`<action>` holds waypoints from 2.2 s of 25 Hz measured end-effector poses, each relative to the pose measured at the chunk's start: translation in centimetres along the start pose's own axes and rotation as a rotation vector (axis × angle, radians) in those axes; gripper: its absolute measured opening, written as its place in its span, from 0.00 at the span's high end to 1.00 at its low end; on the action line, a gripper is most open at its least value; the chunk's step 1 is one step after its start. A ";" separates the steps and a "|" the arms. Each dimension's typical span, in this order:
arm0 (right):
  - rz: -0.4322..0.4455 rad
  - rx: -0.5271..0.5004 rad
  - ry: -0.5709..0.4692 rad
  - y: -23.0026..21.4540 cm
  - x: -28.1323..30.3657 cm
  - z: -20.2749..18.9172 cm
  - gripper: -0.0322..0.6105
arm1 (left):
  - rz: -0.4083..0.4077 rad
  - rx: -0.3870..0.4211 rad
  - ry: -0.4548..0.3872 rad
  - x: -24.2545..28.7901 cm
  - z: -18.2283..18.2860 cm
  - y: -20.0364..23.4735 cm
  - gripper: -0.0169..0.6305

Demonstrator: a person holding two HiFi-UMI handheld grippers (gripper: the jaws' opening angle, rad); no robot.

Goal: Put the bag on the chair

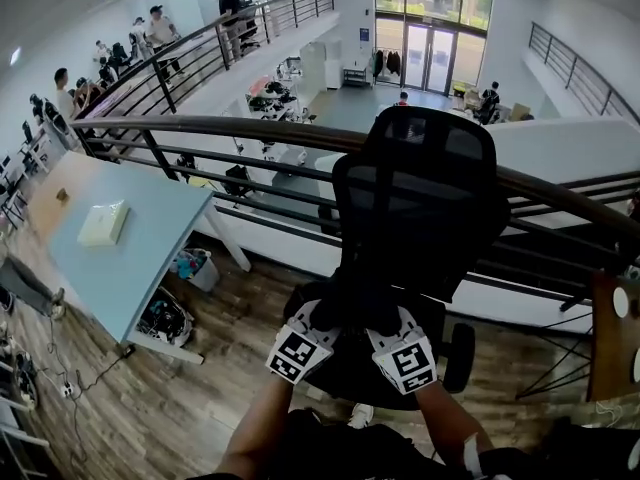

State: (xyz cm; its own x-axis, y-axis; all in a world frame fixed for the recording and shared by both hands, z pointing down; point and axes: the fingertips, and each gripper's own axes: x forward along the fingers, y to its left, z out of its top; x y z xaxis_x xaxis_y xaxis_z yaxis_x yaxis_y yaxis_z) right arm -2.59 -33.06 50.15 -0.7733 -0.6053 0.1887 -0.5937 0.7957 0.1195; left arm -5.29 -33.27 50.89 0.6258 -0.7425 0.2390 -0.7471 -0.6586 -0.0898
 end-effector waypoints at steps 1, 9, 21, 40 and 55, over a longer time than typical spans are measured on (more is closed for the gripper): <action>-0.008 0.006 0.006 -0.7 0.0 -0.5 0.90 | -0.013 -0.004 0.001 0.8 -0.2 -0.1 0.90; -0.082 0.061 0.064 -4.6 1.2 -5.7 0.90 | -0.112 0.008 0.032 6.7 -3.8 0.2 0.90; -0.157 0.147 0.111 -8.6 4.3 -11.7 0.90 | -0.202 -0.003 0.097 12.6 -8.6 2.1 0.90; -0.153 0.226 0.239 -14.6 10.2 -26.1 0.89 | -0.254 -0.051 0.237 23.5 -21.3 4.6 0.90; -0.177 0.302 0.277 -16.2 12.4 -31.3 0.89 | -0.239 -0.118 0.290 26.8 -25.9 5.5 0.90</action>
State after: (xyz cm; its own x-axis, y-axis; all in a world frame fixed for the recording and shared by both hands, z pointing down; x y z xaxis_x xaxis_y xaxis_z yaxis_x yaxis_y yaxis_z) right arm 4.41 -52.88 81.05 -0.5896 -0.6705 0.4503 -0.7816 0.6141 -0.1091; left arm 1.59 -53.59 81.85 0.7084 -0.4935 0.5046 -0.6192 -0.7776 0.1089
